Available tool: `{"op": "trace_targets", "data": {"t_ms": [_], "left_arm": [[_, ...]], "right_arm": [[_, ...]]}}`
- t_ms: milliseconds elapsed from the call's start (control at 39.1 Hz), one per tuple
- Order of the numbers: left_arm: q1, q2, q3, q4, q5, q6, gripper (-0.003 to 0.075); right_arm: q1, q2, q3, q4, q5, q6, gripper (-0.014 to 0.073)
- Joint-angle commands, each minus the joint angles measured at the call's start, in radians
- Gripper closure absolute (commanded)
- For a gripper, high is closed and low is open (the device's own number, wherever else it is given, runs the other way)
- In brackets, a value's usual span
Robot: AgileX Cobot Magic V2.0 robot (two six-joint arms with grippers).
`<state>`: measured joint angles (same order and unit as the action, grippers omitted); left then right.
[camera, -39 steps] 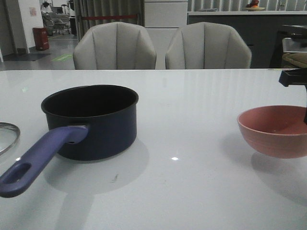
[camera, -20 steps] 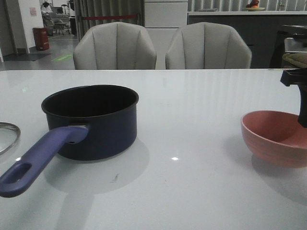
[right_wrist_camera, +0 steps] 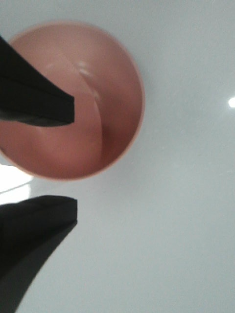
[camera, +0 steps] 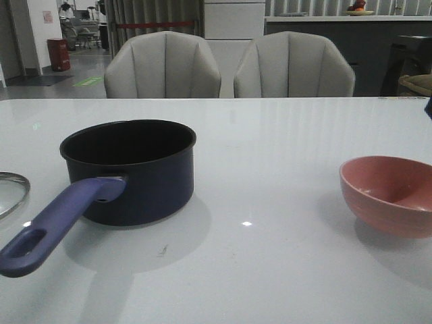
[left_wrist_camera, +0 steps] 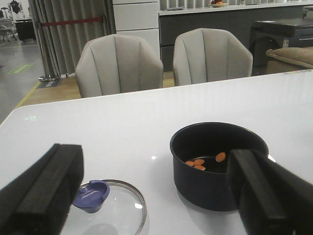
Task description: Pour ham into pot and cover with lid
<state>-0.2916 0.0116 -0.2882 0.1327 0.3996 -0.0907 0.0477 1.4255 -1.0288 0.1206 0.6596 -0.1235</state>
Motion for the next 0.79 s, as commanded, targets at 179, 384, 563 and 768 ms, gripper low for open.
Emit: {"op": "trace_targets", "data": {"t_ms": [179,384,563,768], "left_arm": [[0.001,0.01,-0.026,0.003,-0.08,-0.009,0.0095],[0.001,0.01,-0.026,0.003,-0.082,-0.009,0.0095],[0.001,0.01,-0.026,0.003,-0.082,-0.009,0.0095],[0.001,0.01,-0.026,-0.006,-0.082,-0.009,0.0095]], "right_arm": [[0.135,-0.393,0.224,0.013,-0.305,-0.014,0.0153],[0.222,-0.653,0.378,0.013,-0.433,-0.014,0.0153],[0.281,-0.873,0.527,0.013,-0.556,-0.014,0.0153],[0.3,-1.039,0.703,0.013,-0.713,-0.014,0.0153]]}}
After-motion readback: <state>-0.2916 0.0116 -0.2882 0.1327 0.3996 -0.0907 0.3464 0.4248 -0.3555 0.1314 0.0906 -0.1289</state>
